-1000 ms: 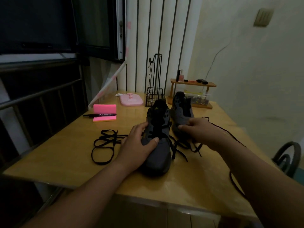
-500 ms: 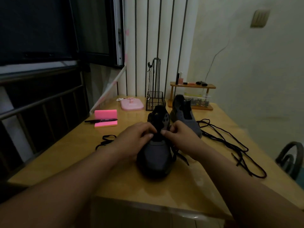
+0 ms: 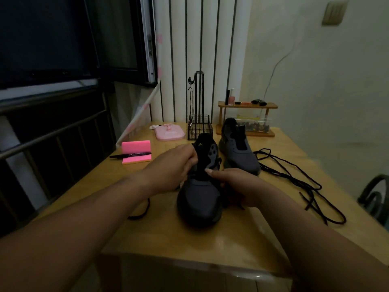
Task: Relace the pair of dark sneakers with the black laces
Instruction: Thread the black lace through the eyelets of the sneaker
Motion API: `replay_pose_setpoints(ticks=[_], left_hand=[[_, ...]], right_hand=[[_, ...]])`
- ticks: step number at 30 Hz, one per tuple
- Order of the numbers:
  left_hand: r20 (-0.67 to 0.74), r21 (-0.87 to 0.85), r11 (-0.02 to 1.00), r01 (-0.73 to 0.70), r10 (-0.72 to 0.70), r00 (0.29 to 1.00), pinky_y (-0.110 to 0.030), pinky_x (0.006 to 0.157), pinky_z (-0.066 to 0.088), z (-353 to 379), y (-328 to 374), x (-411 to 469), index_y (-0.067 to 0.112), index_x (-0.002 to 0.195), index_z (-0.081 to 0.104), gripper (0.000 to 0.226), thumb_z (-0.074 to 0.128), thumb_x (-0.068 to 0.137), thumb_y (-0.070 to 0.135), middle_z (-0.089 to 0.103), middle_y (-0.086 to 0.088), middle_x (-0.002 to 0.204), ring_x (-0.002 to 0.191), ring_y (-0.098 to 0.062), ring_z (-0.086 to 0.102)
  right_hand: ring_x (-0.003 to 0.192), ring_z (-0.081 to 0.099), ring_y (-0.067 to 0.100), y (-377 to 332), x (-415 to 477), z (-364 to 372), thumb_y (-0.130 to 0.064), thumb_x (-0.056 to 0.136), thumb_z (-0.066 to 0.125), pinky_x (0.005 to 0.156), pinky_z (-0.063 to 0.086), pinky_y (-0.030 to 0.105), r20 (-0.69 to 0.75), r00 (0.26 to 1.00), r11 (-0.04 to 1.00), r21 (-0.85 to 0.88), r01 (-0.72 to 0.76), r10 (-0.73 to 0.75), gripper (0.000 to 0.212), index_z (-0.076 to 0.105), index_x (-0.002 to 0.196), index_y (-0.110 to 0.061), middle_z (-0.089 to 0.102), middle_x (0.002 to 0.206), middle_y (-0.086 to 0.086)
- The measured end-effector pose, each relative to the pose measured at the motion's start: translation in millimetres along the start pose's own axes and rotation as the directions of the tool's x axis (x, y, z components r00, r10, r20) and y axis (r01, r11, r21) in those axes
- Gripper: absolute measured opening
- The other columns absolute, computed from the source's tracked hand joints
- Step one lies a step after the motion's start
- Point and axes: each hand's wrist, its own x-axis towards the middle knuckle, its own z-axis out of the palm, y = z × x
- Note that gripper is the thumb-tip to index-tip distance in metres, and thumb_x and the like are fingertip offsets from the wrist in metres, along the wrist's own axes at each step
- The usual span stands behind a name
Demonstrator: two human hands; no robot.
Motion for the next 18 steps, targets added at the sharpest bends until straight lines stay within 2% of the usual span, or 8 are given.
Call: replay_pose_setpoints(ticks=[2, 5, 7, 11, 13, 16, 18], left_hand=[[0.034, 0.011, 1.000, -0.006, 0.005, 0.999, -0.030, 0.074, 0.046, -7.6, -1.9, 2.2, 0.030, 0.100, 0.053, 0.011, 0.053, 0.107, 0.022, 0.060, 0.010, 0.100, 0.089, -0.005, 0.056], [0.189, 0.032, 0.999, -0.035, 0.028, 0.981, -0.015, 0.077, 0.044, -11.4, -8.7, 2.1, 0.036, 0.113, 0.062, 0.015, 0.063, 0.103, 0.025, 0.057, 0.017, 0.112, 0.096, 0.005, 0.055], [0.221, 0.048, 0.997, -0.060, 0.048, 0.974, -0.012, 0.076, 0.041, -9.1, -12.6, 1.6, 0.039, 0.116, 0.064, 0.019, 0.066, 0.101, 0.027, 0.053, 0.020, 0.114, 0.095, 0.009, 0.053], [0.108, 0.050, 0.994, -0.094, 0.088, 0.990, -0.022, 0.078, 0.047, -0.4, -11.5, 1.8, 0.035, 0.107, 0.065, 0.012, 0.068, 0.099, 0.026, 0.054, 0.020, 0.108, 0.092, 0.003, 0.055], [0.057, 0.091, 0.988, -0.124, 0.119, 0.991, -0.028, 0.078, 0.049, 5.5, -10.4, 0.8, 0.031, 0.106, 0.065, 0.009, 0.068, 0.099, 0.025, 0.058, 0.015, 0.109, 0.093, -0.002, 0.056], [0.034, 0.117, 0.981, -0.157, 0.154, 0.987, -0.030, 0.080, 0.051, 9.0, -12.2, -2.4, 0.028, 0.108, 0.066, 0.009, 0.067, 0.099, 0.025, 0.061, 0.012, 0.109, 0.097, -0.006, 0.058], [0.046, 0.135, 0.975, -0.179, 0.174, 0.984, -0.034, 0.082, 0.054, 6.4, -14.5, -3.3, 0.027, 0.110, 0.067, 0.011, 0.068, 0.099, 0.025, 0.063, 0.012, 0.108, 0.098, -0.008, 0.060]], right_hand=[[0.105, 0.073, 0.026, -1.0, -1.1, -0.6, -0.048, 0.091, 0.075, 0.075, 0.058, 0.034, 0.003, 1.000, 1.000, -0.012, -0.003, 0.003, 0.045, 0.069, 0.124, -0.017, 0.078, 0.112, 0.006], [0.109, 0.072, 0.027, 0.5, -2.1, -1.4, -0.050, 0.091, 0.074, 0.078, 0.058, 0.036, 0.009, 1.000, 1.000, -0.019, -0.009, 0.009, 0.048, 0.066, 0.127, -0.018, 0.077, 0.116, 0.007], [0.109, 0.071, 0.029, 5.0, -0.2, -3.0, -0.053, 0.091, 0.073, 0.078, 0.056, 0.036, 0.008, 1.000, 0.999, -0.030, 0.015, -0.014, 0.051, 0.066, 0.127, -0.017, 0.075, 0.120, 0.013], [0.104, 0.065, 0.038, 12.9, 4.9, -6.2, -0.072, 0.072, 0.082, 0.078, 0.053, 0.040, -0.012, 0.999, 0.998, -0.057, 0.036, -0.036, 0.076, 0.069, 0.124, -0.018, 0.067, 0.128, 0.024], [0.101, 0.067, 0.039, 12.8, 6.7, -8.5, -0.071, 0.073, 0.081, 0.077, 0.054, 0.038, -0.002, 1.000, 0.998, -0.056, 0.031, -0.031, 0.073, 0.070, 0.123, -0.018, 0.070, 0.118, 0.020], [0.075, 0.063, 0.021, 11.1, 4.8, -10.0, -0.063, 0.084, 0.074, 0.063, 0.052, 0.030, 0.008, 1.000, 0.998, -0.057, 0.026, -0.026, 0.060, 0.070, 0.120, -0.015, 0.067, 0.092, 0.007], [0.071, 0.059, 0.018, 11.8, 5.5, -10.0, -0.064, 0.082, 0.076, 0.061, 0.051, 0.030, 0.005, 1.000, 0.998, -0.053, 0.022, -0.022, 0.063, 0.070, 0.121, -0.015, 0.064, 0.091, 0.006]])
